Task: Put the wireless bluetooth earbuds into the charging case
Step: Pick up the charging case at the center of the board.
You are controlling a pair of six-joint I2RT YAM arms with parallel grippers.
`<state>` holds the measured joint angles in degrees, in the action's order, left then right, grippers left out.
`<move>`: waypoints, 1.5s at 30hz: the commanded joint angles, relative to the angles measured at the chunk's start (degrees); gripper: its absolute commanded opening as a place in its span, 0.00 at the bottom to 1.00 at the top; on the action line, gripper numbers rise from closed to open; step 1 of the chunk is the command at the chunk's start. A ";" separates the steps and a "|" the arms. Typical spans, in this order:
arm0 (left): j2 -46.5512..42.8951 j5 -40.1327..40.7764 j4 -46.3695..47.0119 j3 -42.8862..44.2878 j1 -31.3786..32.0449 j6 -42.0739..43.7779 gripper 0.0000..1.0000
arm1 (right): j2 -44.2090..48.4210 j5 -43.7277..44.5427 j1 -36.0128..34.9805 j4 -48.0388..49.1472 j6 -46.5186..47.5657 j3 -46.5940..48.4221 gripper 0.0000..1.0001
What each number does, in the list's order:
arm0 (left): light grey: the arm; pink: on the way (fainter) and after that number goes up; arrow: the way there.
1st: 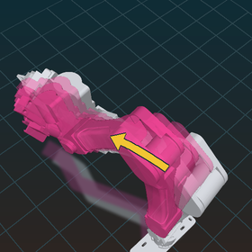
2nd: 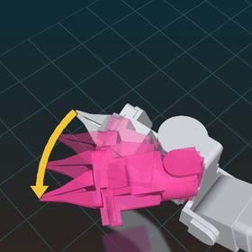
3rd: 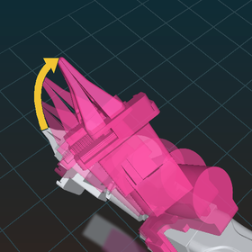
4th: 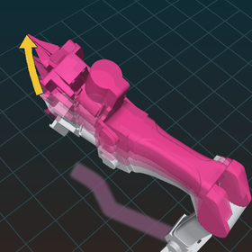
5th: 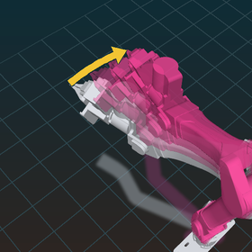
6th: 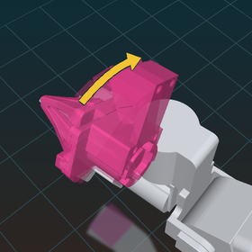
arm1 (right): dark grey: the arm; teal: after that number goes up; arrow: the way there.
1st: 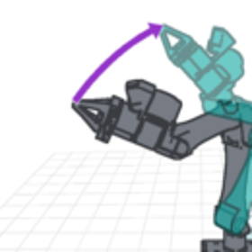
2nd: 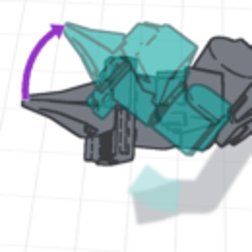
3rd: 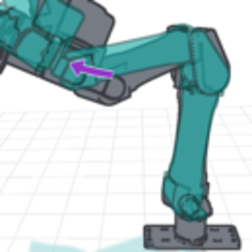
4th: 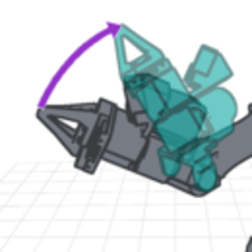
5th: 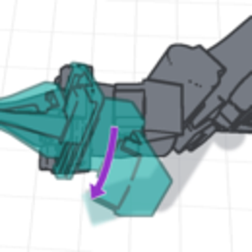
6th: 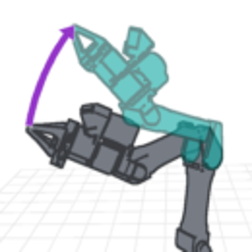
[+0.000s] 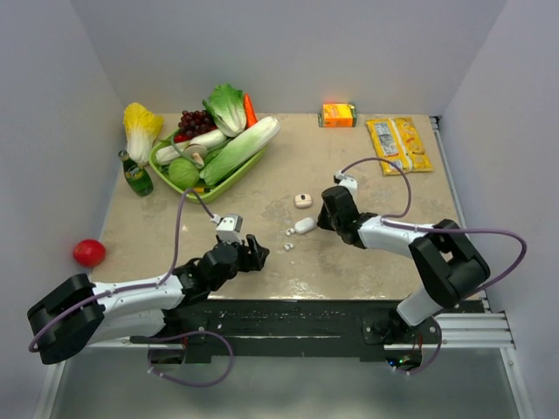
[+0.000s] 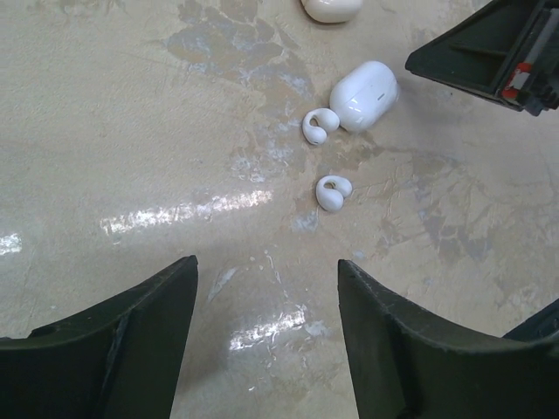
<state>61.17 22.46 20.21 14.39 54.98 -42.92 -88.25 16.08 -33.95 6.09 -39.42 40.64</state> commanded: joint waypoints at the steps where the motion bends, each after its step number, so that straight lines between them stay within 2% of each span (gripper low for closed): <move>1: -1.66 2.06 0.54 0.81 -0.14 -0.85 0.69 | -3.15 2.21 0.47 1.12 1.10 3.82 0.11; 6: -1.49 2.06 0.54 0.73 -0.14 -0.77 0.69 | -4.83 -2.89 0.38 6.39 2.15 2.16 0.09; 20: 2.02 1.89 2.38 1.87 -0.14 -1.91 0.75 | 0.00 -12.03 -1.29 6.13 3.03 -4.60 0.10; 24: 3.26 2.94 5.10 1.17 -0.14 -4.71 0.72 | 4.91 -6.95 -1.38 4.99 1.19 -6.89 0.11; 26: 2.73 4.17 6.16 0.29 -0.14 -7.34 0.65 | 8.07 -4.14 -1.38 4.46 0.40 -7.86 0.16; 30: -0.77 5.32 6.07 -1.99 -0.14 -11.31 0.64 | 6.69 0.53 -0.77 1.83 2.41 -3.39 0.20; 33: -3.06 4.62 5.63 -2.96 -0.14 -10.18 0.70 | 1.53 -0.42 0.02 1.12 3.73 1.45 0.20; 39: -6.41 2.86 4.76 -4.72 -0.22 -8.59 0.95 | -7.63 -3.06 1.00 1.56 4.70 8.92 0.17; 45: -6.76 2.77 4.23 -5.78 -0.23 -8.94 0.95 | -10.54 -5.53 0.99 3.22 4.70 8.14 0.14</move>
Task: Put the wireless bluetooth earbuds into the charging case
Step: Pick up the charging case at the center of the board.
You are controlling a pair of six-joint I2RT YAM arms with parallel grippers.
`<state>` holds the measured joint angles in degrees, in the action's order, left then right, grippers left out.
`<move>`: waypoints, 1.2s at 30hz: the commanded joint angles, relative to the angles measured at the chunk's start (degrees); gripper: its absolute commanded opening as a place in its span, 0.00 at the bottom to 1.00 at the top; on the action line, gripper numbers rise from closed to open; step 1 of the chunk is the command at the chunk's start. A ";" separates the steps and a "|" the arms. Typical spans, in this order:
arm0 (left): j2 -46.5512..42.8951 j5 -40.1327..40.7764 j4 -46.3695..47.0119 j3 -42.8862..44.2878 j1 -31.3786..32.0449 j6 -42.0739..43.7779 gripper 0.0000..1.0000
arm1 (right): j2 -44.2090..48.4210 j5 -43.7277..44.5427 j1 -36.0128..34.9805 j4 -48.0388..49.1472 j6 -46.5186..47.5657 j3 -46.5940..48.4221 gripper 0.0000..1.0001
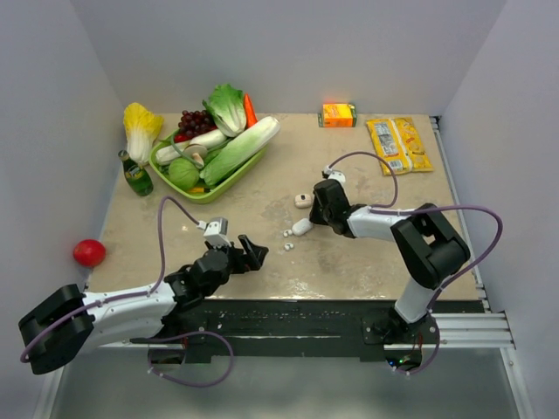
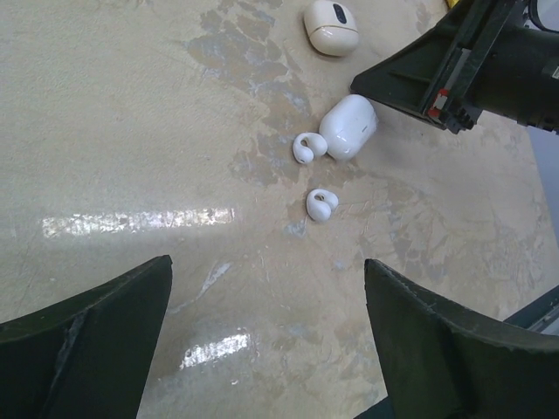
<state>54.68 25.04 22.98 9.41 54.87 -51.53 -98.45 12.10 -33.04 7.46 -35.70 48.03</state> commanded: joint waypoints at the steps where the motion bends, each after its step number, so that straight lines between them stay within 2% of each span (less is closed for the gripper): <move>1: -0.27 0.19 1.63 -0.80 -0.12 -0.33 0.94 | -0.33 -1.90 0.08 2.29 0.99 0.40 0.14; 10: 2.89 -0.34 4.44 -0.71 -0.12 0.46 0.90 | 1.68 -4.89 -0.27 4.31 -0.24 -4.96 0.13; 22: 5.00 -0.69 5.23 -0.09 -0.12 0.02 0.88 | 8.89 -5.33 -2.12 3.70 -1.47 -11.47 0.13; 25: 5.88 -1.04 5.41 0.26 -0.12 -0.06 0.90 | 10.21 -5.50 -3.52 4.05 -1.39 -12.70 0.13; 28: 6.58 -1.74 6.54 0.43 -0.12 0.02 0.98 | 10.91 -6.21 -3.61 3.52 -1.12 -12.96 0.13; 30: 6.93 -2.01 6.55 0.96 -0.12 0.81 1.00 | 12.66 -4.11 -3.61 1.95 -1.30 -13.66 0.16; 31: 7.28 -1.84 5.33 2.01 -0.12 1.25 1.00 | 15.72 -3.14 -3.70 1.16 -2.17 -14.10 0.21; 33: 7.81 -0.96 3.57 3.59 -0.12 3.26 1.00 | 20.30 1.24 -3.70 -0.68 -2.53 -15.59 0.25; 36: 9.83 -1.74 2.50 7.19 -0.20 9.85 0.98 | 28.92 4.24 -3.70 -4.02 -2.18 -15.86 0.33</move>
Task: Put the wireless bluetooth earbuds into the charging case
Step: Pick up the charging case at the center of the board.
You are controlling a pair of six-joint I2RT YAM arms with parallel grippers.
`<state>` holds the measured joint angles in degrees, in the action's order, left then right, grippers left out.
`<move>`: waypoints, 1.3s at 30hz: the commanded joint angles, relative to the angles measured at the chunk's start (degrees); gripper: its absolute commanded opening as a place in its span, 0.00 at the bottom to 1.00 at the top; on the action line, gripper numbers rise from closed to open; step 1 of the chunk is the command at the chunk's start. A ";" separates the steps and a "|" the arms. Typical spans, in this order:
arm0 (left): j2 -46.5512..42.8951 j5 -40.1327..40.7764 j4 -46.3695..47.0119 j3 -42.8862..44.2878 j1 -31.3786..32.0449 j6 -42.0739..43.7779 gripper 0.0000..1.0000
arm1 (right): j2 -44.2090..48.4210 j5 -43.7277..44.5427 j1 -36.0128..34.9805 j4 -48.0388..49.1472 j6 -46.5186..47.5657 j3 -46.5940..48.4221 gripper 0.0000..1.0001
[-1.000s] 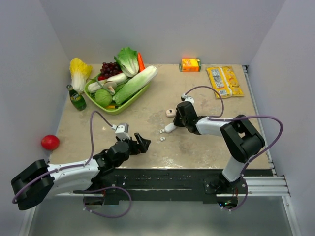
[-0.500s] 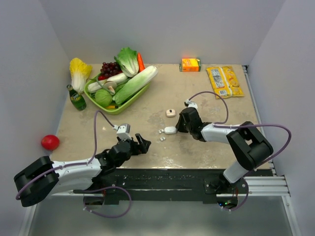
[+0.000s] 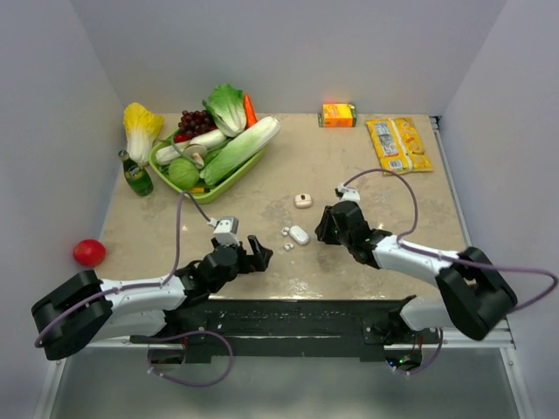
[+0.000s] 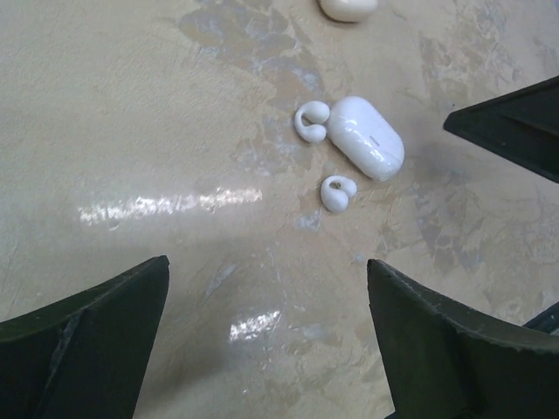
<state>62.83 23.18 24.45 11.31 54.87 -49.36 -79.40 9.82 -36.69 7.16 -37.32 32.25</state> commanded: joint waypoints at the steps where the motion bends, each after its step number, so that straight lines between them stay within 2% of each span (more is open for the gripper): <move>1: 3.42 -0.67 1.04 7.91 -0.12 9.44 0.97 | 11.96 6.61 0.04 -4.51 0.66 0.09 0.34; 6: 12.13 -11.04 -2.10 19.52 -0.12 24.38 0.93 | 21.62 4.24 -0.05 -9.61 3.83 1.32 0.38; 8: 17.92 -13.58 -7.37 28.03 -0.03 30.25 0.95 | 23.84 3.36 0.04 -12.06 4.88 2.02 0.38; 9: 19.86 -14.12 -13.40 33.72 -0.20 32.21 0.96 | 25.59 3.01 0.04 -12.95 5.85 2.38 0.39; 12: 26.63 -15.09 -23.09 41.92 -0.29 37.49 1.00 | 29.45 1.87 -0.05 -15.68 7.08 3.08 0.41; 17: 31.12 -22.27 -26.82 45.20 -2.75 41.71 1.00 | 35.26 0.46 0.04 -18.57 7.70 3.08 0.43; 23: 35.87 -26.95 -29.54 48.62 -4.42 46.37 1.00 | 40.98 -1.91 0.04 -22.71 8.49 3.78 0.44; 30: 42.10 -27.66 -32.71 54.95 -4.16 48.48 0.99 | 43.80 -3.58 -0.05 -23.86 7.88 3.00 0.45; 39: 44.84 -25.29 -33.06 54.96 -4.07 48.83 0.98 | 43.71 -3.50 0.04 -23.33 7.79 2.03 0.46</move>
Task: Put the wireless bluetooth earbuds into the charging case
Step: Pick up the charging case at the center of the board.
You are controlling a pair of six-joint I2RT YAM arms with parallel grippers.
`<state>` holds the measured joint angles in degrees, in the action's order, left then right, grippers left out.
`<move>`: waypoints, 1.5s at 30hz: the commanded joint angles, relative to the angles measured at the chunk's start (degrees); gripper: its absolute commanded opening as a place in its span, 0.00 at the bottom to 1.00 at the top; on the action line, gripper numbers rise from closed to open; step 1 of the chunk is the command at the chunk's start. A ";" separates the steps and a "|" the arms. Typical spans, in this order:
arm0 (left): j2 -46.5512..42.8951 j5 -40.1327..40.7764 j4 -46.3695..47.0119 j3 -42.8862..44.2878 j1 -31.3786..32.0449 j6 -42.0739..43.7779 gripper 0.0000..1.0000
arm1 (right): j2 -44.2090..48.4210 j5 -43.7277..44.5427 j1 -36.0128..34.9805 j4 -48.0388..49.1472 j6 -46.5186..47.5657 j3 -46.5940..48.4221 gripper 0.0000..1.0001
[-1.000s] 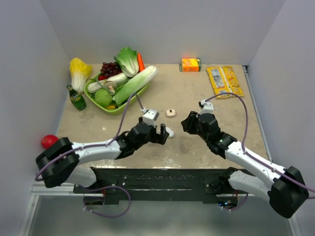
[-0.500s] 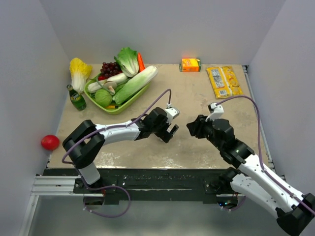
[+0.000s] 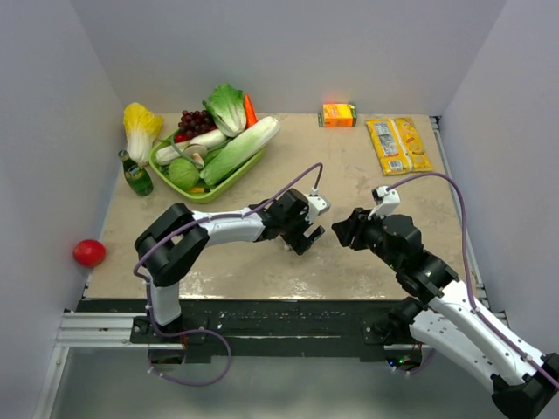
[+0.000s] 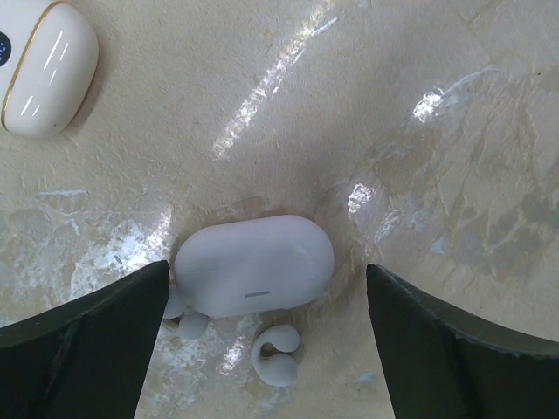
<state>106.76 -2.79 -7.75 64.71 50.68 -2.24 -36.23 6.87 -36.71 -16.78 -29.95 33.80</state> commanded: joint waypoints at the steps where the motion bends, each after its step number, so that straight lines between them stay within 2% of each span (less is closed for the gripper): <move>1: 0.91 0.85 -1.04 1.74 0.21 1.97 0.97 | 0.37 -0.55 0.06 0.69 0.42 0.48 0.45; 5: 1.61 1.12 -1.74 2.26 0.13 1.98 0.94 | 0.37 -0.46 0.06 0.69 0.34 0.30 0.46; 12: 3.10 1.82 -2.36 2.27 0.13 1.98 0.84 | 0.37 -0.20 0.06 0.78 0.25 0.04 0.46; 23: 3.45 6.30 -1.57 1.38 0.13 0.48 0.94 | 0.37 -0.20 0.06 1.48 0.07 -0.93 0.46; 31: 4.25 6.48 -2.88 1.12 0.21 0.04 0.81 | 0.72 0.07 -0.03 1.31 -0.01 -0.93 0.46; 39: 3.63 7.35 -3.59 -0.02 0.48 -0.92 0.82 | 0.37 0.16 -0.03 1.57 0.07 -1.11 0.46; 45: 3.45 9.20 -3.76 -0.11 1.09 -1.89 0.91 | 0.28 0.07 0.06 1.75 -0.10 -1.28 0.46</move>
<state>109.08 2.96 -7.73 65.78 51.13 -3.64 -36.25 6.50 -36.71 -16.69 -30.00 32.58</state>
